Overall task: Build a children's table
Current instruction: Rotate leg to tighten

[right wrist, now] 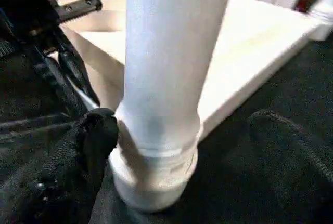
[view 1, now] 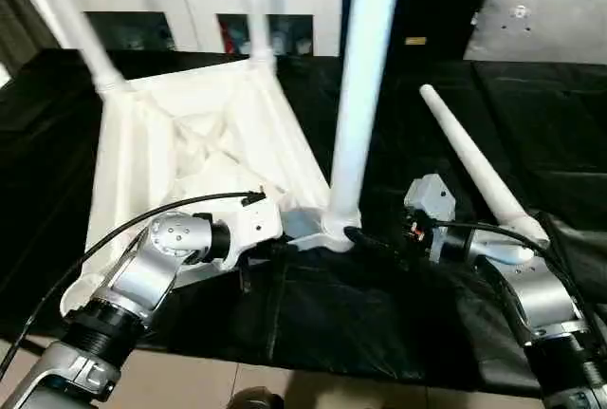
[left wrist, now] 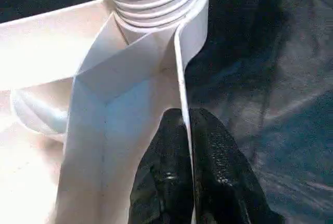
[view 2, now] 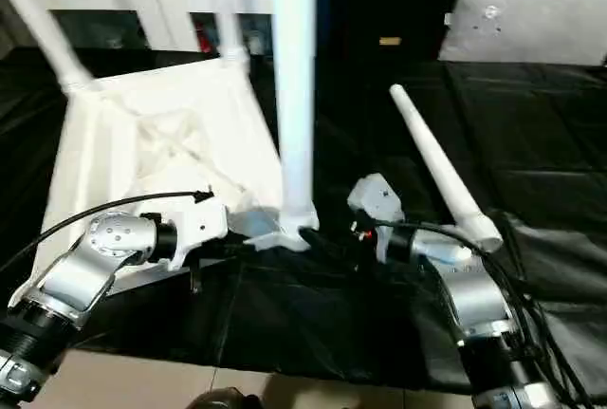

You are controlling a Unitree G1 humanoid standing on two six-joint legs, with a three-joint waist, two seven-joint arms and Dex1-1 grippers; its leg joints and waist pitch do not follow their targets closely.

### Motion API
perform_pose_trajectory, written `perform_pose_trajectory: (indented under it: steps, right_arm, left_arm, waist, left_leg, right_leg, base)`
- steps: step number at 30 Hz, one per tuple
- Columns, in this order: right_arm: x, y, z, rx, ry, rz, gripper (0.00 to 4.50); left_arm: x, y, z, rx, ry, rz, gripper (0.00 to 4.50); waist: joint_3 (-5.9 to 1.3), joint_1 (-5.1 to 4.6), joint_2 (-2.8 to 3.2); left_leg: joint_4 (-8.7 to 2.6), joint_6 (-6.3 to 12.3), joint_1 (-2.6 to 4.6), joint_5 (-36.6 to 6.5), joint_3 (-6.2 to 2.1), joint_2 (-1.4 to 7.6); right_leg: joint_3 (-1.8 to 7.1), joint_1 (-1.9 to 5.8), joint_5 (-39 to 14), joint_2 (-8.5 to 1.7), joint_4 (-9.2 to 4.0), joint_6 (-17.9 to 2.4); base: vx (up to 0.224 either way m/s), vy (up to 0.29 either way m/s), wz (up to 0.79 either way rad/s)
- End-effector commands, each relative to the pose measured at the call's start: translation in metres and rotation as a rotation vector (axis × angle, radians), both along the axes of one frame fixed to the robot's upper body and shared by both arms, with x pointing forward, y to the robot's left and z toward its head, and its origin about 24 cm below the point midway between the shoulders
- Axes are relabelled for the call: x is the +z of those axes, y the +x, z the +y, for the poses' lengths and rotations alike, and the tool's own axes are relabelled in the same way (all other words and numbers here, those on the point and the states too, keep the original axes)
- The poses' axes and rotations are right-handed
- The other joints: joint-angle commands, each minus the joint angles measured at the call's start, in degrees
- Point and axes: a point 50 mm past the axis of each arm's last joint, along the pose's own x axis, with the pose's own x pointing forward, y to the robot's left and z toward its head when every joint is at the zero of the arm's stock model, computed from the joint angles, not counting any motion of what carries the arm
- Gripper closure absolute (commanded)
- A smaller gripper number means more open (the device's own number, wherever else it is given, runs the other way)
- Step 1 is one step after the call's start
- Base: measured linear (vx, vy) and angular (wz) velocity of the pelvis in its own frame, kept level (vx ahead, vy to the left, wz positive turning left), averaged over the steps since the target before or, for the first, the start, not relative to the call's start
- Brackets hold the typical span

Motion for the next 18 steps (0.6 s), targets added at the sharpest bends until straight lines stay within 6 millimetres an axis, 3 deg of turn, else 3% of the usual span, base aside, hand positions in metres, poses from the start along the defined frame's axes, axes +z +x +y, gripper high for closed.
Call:
perform_pose_trajectory:
  steps: [1,5,13,18]
  right_arm:
    - [0.001,0.001,0.004,0.034,-0.021,-0.019,0.05]
    - [0.001,0.005,0.006,0.058,-0.050,-0.032,0.05]
    - [-0.003,0.010,0.013,0.116,-0.082,-0.020,0.05]
    - [-0.004,0.012,0.018,0.130,-0.039,0.004,0.52]
  left_arm:
    - [0.000,-0.003,-0.005,-0.089,0.047,-0.007,4.50]
    - [0.000,-0.004,-0.007,-0.111,0.048,-0.004,4.50]
    - [0.000,-0.006,-0.010,-0.145,0.054,-0.004,4.50]
    - [0.000,-0.007,-0.010,-0.158,0.059,-0.002,4.50]
  waist:
    - [-4.30,-0.29,-0.39]
    - [-4.33,-0.26,-0.41]
    - [-4.62,-0.24,-0.53]
    - [-4.68,-0.20,-0.54]
  left_leg:
    - [-3.84,4.71,0.65,-7.01,-2.98,7.17]
    - [-3.75,4.34,0.63,-7.60,-2.95,7.13]
    - [-3.48,5.34,0.58,-5.25,-2.98,7.19]
    - [-3.35,5.90,0.48,-5.01,-2.95,7.22]
  right_leg:
    - [5.70,2.51,-7.21,-8.18,-3.71,-7.71]
    - [5.73,2.55,-8.62,-8.21,-3.90,-7.09]
    - [5.69,2.55,-5.15,-8.11,-3.23,-8.03]
    - [5.61,2.51,-4.41,-8.14,-3.02,-8.52]
  base:
    - [0.000,0.000,0.00]
    - [0.000,0.000,0.00]
    - [0.000,0.000,0.00]
    - [0.000,0.000,0.00]
